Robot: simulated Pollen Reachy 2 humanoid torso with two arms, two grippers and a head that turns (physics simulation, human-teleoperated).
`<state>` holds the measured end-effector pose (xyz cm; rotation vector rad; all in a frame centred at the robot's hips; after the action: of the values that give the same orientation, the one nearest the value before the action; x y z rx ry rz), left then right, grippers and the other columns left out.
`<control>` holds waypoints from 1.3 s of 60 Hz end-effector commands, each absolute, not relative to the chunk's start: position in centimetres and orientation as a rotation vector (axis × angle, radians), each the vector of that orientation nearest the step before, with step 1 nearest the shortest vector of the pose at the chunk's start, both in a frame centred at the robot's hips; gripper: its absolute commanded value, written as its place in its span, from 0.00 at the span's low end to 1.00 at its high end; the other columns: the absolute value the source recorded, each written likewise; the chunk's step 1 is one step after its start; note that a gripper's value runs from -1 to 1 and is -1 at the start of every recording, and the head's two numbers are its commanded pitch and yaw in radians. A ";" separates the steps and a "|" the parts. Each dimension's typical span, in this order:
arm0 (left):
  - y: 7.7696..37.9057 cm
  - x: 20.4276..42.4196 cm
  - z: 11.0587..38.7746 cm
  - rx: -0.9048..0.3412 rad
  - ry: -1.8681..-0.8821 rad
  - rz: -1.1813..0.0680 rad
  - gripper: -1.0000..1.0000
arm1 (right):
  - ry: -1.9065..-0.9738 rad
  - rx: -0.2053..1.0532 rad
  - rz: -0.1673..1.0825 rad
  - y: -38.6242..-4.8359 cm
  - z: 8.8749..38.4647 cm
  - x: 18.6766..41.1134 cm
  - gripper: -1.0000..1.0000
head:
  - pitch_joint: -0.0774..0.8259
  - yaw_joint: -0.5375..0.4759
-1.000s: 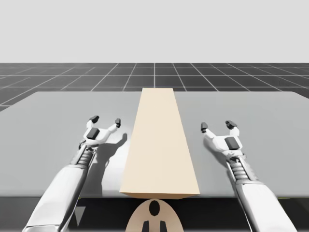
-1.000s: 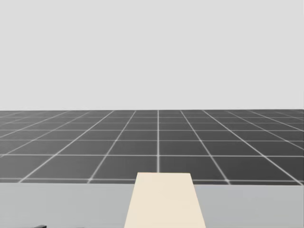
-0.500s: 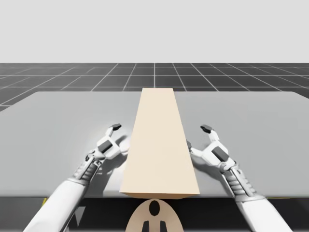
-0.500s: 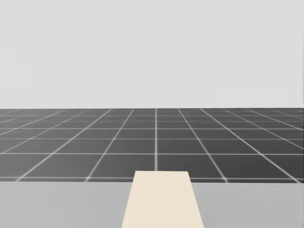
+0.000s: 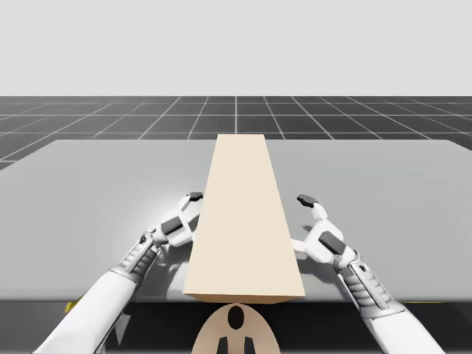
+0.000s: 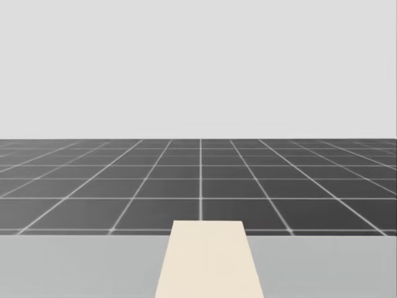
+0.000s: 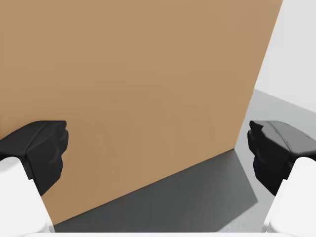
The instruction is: Retrieve the object from inside the box.
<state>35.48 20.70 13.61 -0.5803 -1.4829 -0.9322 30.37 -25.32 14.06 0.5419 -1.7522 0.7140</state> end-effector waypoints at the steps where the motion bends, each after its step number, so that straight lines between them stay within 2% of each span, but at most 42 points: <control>1: 20.4 38.3 14.3 -0.641 -1.468 -0.963 0.00 | -1.757 0.553 0.748 -25.1 14.0 30.2 0.00 | 0.10 0.54; 8: 18.9 40.3 14.3 -0.716 -1.411 -1.031 0.00 | -1.756 0.562 0.773 -25.0 14.0 30.0 0.00 | 0.10 0.53; 20: 15.4 42.4 13.7 -0.869 -1.287 -1.149 0.00 | -1.742 0.582 0.798 -25.2 14.0 29.7 0.00 | 0.09 0.52; 34: 12.8 43.9 13.1 -0.914 -1.227 -1.222 0.00 | -1.735 0.582 0.817 -25.5 14.0 29.3 0.00 | 0.10 0.50; 49: 9.7 44.1 12.0 -0.994 -1.168 -1.235 0.00 | -1.726 0.568 0.816 -26.3 13.6 28.9 0.00 | 0.11 0.50; 51: 9.5 44.1 11.8 -0.997 -1.165 -1.233 0.10 | -1.726 0.567 0.818 -26.3 13.6 28.9 0.00 | 0.11 0.50; 52: 9.4 44.0 11.6 -1.006 -1.148 -1.228 0.55 | -1.725 0.568 0.818 -26.3 13.6 28.9 0.00 | 0.11 0.50; 53: 9.4 43.9 11.5 -1.010 -1.139 -1.231 0.88 | -1.725 0.568 0.818 -26.3 13.6 28.9 0.00 | 0.11 0.50; 54: 9.5 43.8 11.5 -1.012 -1.130 -1.237 0.94 | -1.724 0.568 0.819 -26.3 13.6 28.9 0.00 | 0.11 0.50; 56: 9.7 43.6 11.2 -1.016 -1.105 -1.252 0.98 | -1.723 0.566 0.820 -26.4 13.6 28.9 0.00 | 0.11 0.50; 65: 12.1 42.5 10.7 -1.002 -1.051 -1.266 1.00 | -1.720 0.564 0.822 -26.4 13.6 28.8 0.00 | 0.12 0.50; 71: 14.1 41.7 11.2 -0.983 -1.084 -1.246 1.00 | -1.717 0.563 0.823 -26.4 13.6 28.8 0.00 | 0.12 0.50; 78: 17.9 40.1 12.4 -0.934 -1.159 -1.209 1.00 | -1.715 0.561 0.820 -26.5 13.5 28.9 0.00 | 0.12 0.51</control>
<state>41.89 13.36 12.84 -0.8911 -1.2431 -1.2161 28.85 -26.41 13.56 0.5634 -1.7177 0.8205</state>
